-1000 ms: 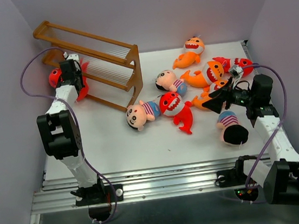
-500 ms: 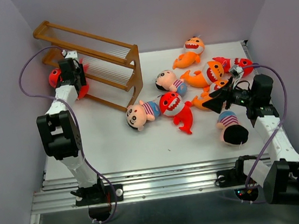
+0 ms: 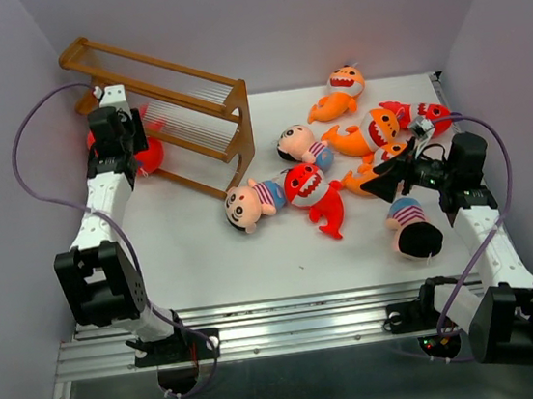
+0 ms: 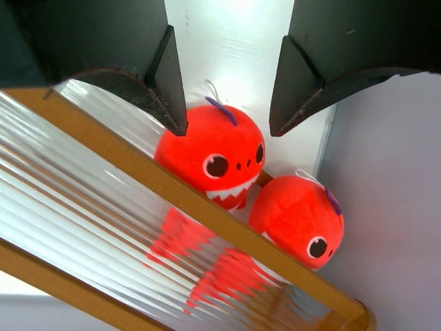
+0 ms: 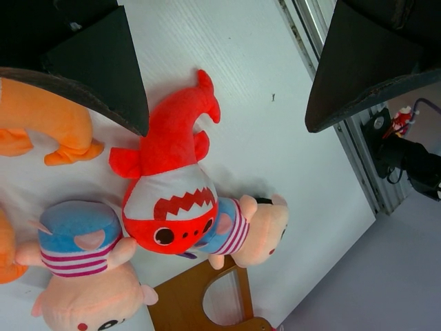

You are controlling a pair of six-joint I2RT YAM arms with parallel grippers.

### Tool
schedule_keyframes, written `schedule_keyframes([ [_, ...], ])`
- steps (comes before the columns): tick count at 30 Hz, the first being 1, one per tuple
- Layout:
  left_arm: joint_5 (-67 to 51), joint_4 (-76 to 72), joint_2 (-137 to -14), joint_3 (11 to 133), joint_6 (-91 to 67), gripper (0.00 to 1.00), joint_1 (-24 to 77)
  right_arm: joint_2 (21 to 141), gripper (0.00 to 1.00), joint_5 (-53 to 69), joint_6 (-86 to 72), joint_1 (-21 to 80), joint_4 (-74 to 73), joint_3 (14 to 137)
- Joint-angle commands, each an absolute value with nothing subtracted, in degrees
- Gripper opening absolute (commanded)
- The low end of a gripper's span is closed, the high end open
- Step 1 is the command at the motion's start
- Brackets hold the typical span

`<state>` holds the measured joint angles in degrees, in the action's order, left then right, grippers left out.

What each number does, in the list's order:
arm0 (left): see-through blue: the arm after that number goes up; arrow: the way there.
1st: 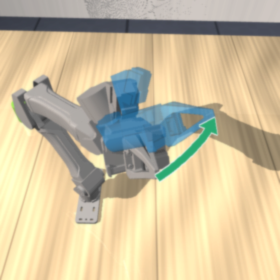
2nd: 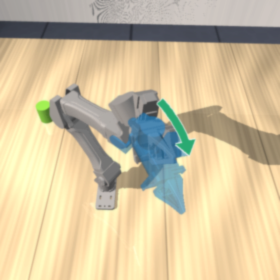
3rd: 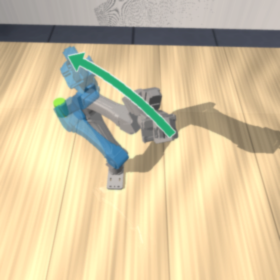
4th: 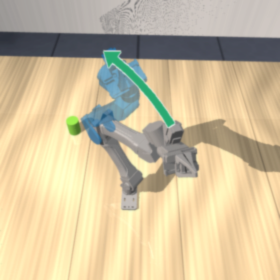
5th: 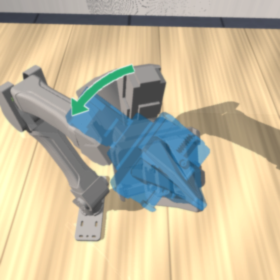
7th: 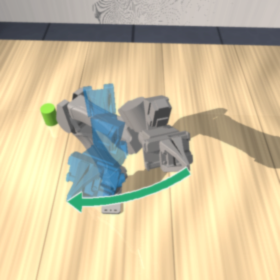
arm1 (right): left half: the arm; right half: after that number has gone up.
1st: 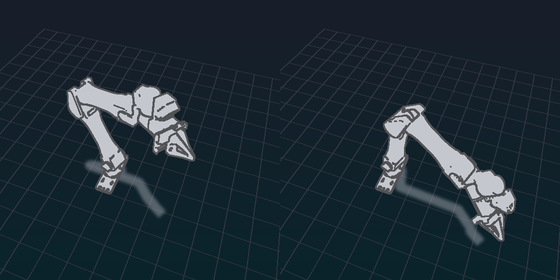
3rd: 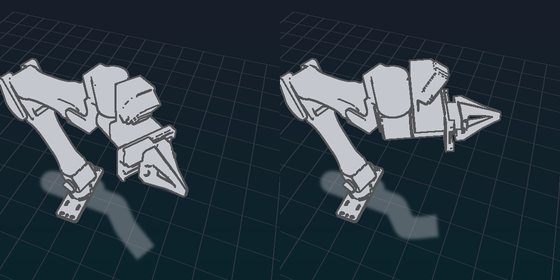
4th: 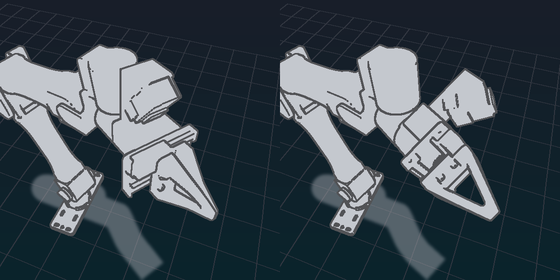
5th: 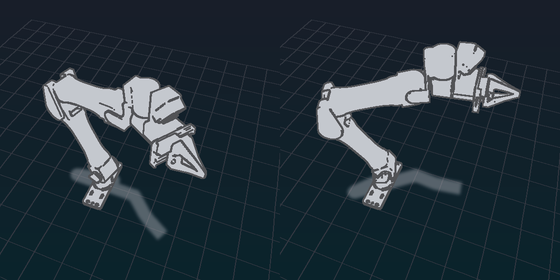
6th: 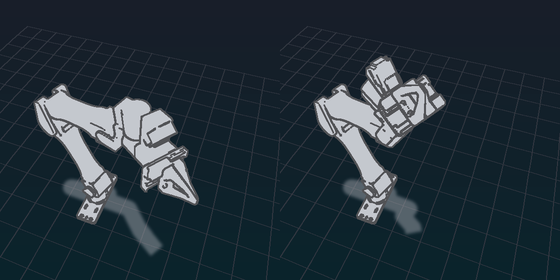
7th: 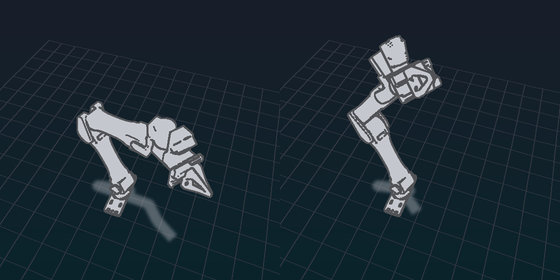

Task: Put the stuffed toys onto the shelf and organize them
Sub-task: Place the stuffed toy onto shelf, then adjust the position of the stuffed toy

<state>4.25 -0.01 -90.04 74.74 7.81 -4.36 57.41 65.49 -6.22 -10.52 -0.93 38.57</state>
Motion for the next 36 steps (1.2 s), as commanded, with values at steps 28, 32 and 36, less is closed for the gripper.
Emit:
schedule_keyframes([
  [28,7.1,-4.6,-96.9,71.2,9.2,0.68,-4.7,57.5,1.0,64.8,-4.5,-11.2,0.3,40.1],
  [32,8.0,-4.7,-99.1,72.9,9.6,0.65,-4.7,57.6,1.0,64.5,-4.3,-11.2,0.3,40.1],
  [36,8.3,-5.1,-100.6,74.2,9.3,0.61,-4.7,57.7,1.0,64.3,-4.2,-11.2,0.3,40.1],
])
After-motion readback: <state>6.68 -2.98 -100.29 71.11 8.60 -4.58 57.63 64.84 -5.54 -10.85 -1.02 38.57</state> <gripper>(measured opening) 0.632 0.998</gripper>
